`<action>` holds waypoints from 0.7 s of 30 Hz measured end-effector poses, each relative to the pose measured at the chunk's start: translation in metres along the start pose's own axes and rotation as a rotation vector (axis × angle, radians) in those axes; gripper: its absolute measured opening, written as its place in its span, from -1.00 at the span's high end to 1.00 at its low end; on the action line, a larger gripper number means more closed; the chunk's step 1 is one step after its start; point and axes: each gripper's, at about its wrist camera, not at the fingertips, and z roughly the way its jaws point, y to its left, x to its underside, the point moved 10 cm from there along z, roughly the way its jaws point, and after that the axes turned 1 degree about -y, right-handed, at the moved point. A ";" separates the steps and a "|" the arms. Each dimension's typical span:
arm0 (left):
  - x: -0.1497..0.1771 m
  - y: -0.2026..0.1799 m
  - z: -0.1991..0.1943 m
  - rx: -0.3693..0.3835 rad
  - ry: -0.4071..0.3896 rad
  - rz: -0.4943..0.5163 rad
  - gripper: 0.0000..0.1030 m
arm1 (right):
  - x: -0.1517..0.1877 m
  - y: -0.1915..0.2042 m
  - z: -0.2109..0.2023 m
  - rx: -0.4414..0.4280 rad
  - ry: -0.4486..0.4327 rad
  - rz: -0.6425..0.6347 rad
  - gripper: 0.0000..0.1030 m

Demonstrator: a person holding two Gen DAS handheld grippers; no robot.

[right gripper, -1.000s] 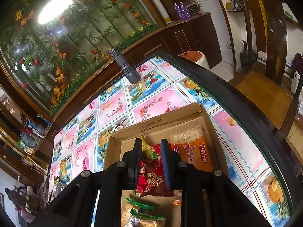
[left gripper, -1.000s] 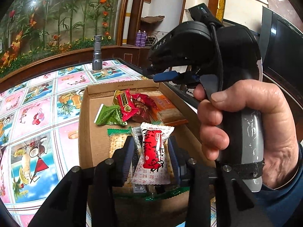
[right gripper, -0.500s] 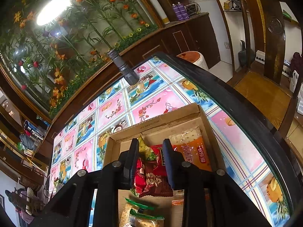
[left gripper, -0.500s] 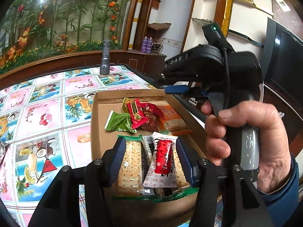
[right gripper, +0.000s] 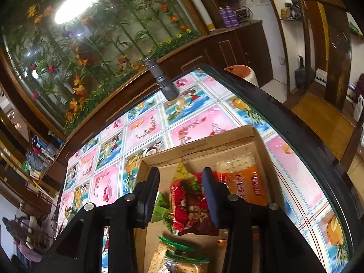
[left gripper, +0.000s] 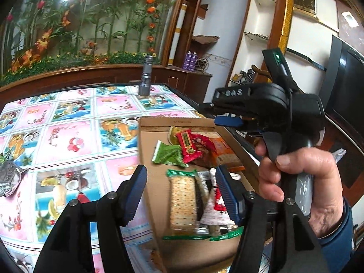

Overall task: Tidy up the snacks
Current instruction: 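Move both open tools back over the silver foil packs on the table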

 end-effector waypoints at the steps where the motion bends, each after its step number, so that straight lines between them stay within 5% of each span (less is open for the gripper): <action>1: -0.001 0.003 -0.002 -0.005 -0.004 -0.004 -0.20 | 0.001 0.003 0.000 -0.003 0.000 -0.012 0.15; 21: -0.001 0.098 -0.065 -0.178 -0.066 -0.129 -0.29 | 0.046 0.101 -0.003 -0.129 0.004 -0.233 0.14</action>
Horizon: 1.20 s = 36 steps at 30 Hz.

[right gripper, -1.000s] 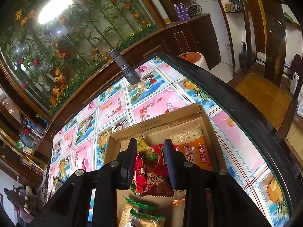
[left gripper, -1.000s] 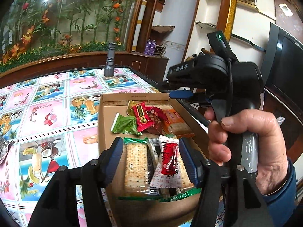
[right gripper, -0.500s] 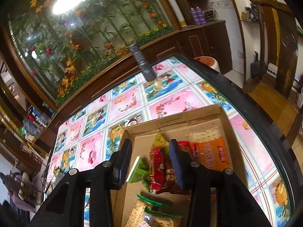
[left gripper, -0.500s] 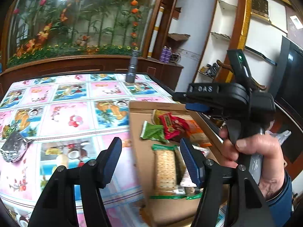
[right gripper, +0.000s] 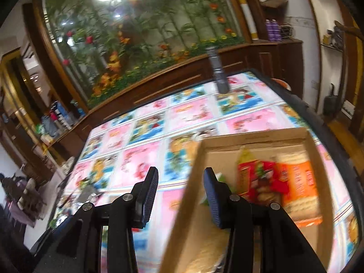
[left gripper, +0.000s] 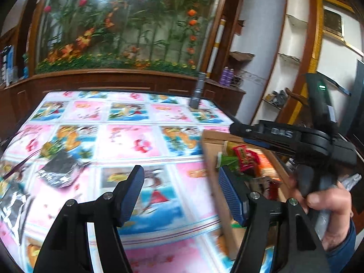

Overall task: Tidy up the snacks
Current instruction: 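Move both open tools back over the silver foil packs on the table, then grasp a silver foil pack with left tool while right tool grasps another foil pack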

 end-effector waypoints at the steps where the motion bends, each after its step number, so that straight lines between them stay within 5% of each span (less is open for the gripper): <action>1: 0.001 0.008 -0.004 -0.004 0.004 -0.017 -0.29 | 0.003 0.007 -0.001 -0.003 -0.002 -0.009 0.13; 5: 0.008 0.043 -0.024 -0.053 0.018 -0.083 -0.30 | 0.020 0.042 0.000 -0.023 0.003 -0.041 0.10; 12: 0.014 0.129 -0.074 -0.176 0.022 -0.152 -0.45 | 0.076 0.127 0.035 -0.166 0.143 -0.090 0.08; 14: 0.014 0.169 -0.088 -0.224 0.027 -0.183 -0.60 | 0.092 0.140 0.043 -0.202 0.174 -0.135 0.08; 20: 0.031 0.240 -0.073 -0.299 0.159 -0.252 -0.60 | 0.103 0.131 0.053 -0.183 0.186 -0.178 0.08; 28: 0.049 0.255 -0.052 -0.365 0.230 -0.219 -0.60 | 0.105 0.128 0.050 -0.195 0.209 -0.165 0.07; 36: 0.062 0.223 -0.035 -0.345 0.283 -0.110 -0.60 | 0.107 0.132 0.049 -0.198 0.210 -0.180 0.05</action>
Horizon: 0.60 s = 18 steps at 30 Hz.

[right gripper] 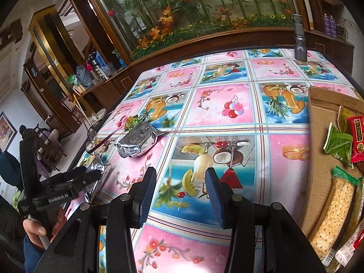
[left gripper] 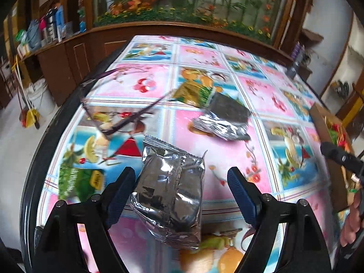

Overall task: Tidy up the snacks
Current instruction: 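Grasp a silver foil pack with left tool while right tool grasps another foil pack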

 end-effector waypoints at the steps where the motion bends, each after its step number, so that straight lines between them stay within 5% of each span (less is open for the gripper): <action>1: 0.002 -0.004 0.002 -0.008 0.002 0.016 -0.60 | 0.000 0.001 0.000 -0.001 0.001 -0.003 0.05; 4: 0.009 -0.015 0.013 -0.051 0.035 0.065 -0.54 | 0.001 0.004 0.002 -0.006 0.000 -0.014 0.03; 8: 0.010 -0.014 0.018 -0.070 0.032 0.069 -0.15 | 0.000 0.003 0.008 -0.033 0.007 0.026 -0.04; 18: 0.004 0.013 0.005 -0.018 -0.002 -0.084 -0.12 | -0.030 0.041 0.057 -0.104 0.107 0.043 -0.20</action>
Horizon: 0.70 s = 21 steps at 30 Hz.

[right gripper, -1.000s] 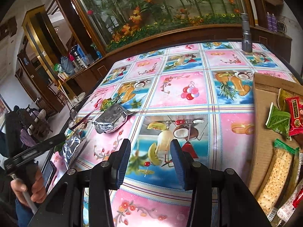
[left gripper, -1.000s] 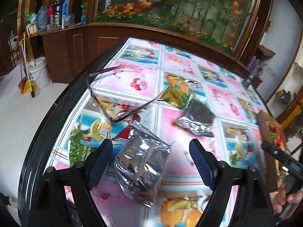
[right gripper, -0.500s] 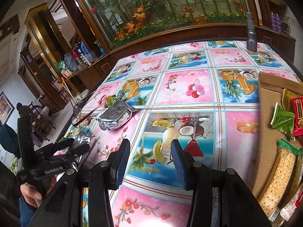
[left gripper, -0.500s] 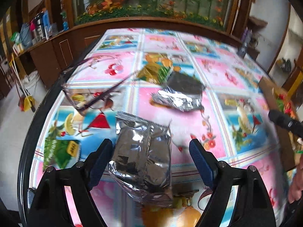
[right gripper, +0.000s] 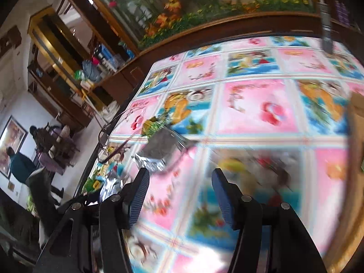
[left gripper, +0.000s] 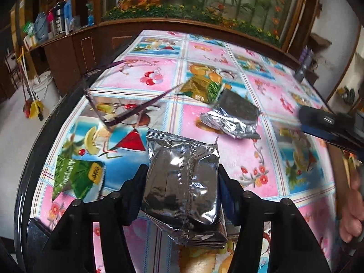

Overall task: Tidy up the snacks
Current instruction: 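Grasp a silver foil pack with left tool while right tool grasps another foil pack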

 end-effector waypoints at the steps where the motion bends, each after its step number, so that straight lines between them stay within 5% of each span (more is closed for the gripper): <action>1: -0.001 0.002 -0.001 -0.001 -0.006 -0.009 -0.12 | -0.007 0.005 0.013 -0.012 0.009 0.002 -0.20; 11: -0.006 0.006 -0.007 0.043 -0.018 -0.045 -0.12 | -0.041 -0.004 0.088 0.015 0.069 0.034 -0.29; 14: -0.009 0.009 -0.010 0.043 -0.031 -0.059 -0.12 | -0.036 0.003 0.095 -0.039 0.099 0.022 -0.29; 18: -0.011 0.017 -0.013 0.042 -0.035 -0.094 -0.12 | -0.026 0.032 0.092 -0.079 0.112 -0.107 -0.47; 21: -0.012 0.022 -0.014 0.025 -0.045 -0.112 -0.12 | -0.016 0.046 0.098 -0.025 0.144 -0.244 -0.56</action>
